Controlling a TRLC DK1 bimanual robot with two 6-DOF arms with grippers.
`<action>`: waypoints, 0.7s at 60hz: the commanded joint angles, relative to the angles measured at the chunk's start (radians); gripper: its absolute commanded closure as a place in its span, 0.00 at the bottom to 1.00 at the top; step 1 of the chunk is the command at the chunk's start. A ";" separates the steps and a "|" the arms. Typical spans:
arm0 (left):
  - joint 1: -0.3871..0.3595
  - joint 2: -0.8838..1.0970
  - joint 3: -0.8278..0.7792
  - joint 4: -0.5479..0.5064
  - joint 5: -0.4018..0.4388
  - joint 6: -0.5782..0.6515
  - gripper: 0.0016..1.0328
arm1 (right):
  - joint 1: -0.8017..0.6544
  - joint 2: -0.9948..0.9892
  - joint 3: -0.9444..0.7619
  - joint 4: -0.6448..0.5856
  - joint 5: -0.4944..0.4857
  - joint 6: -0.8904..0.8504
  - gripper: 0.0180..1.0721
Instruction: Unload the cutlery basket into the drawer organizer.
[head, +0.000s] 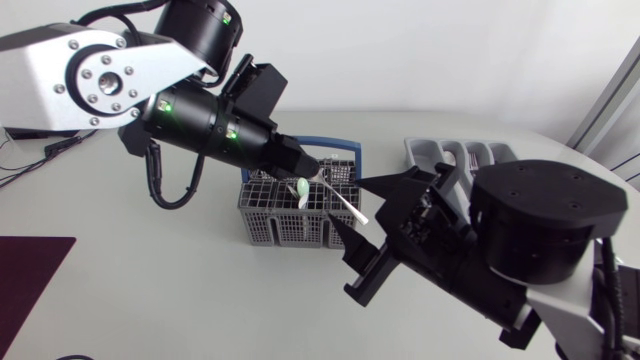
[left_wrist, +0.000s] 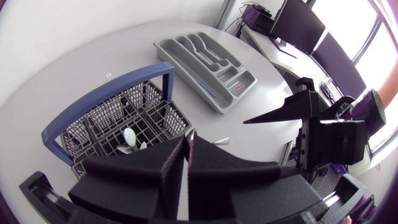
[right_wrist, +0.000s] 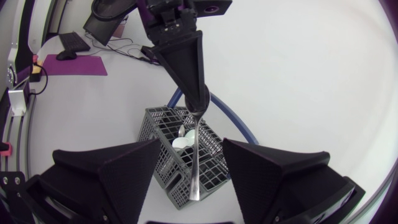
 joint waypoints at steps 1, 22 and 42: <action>-0.008 0.018 0.025 0.016 0.024 -0.025 0.88 | 0.007 0.036 -0.019 0.033 0.009 -0.036 0.40; -0.043 0.017 0.033 -0.001 0.028 -0.025 0.88 | -0.007 0.117 0.029 0.062 0.008 -0.069 0.52; -0.049 0.018 0.025 -0.005 0.027 -0.019 0.88 | -0.020 0.140 0.047 0.067 0.009 -0.069 0.63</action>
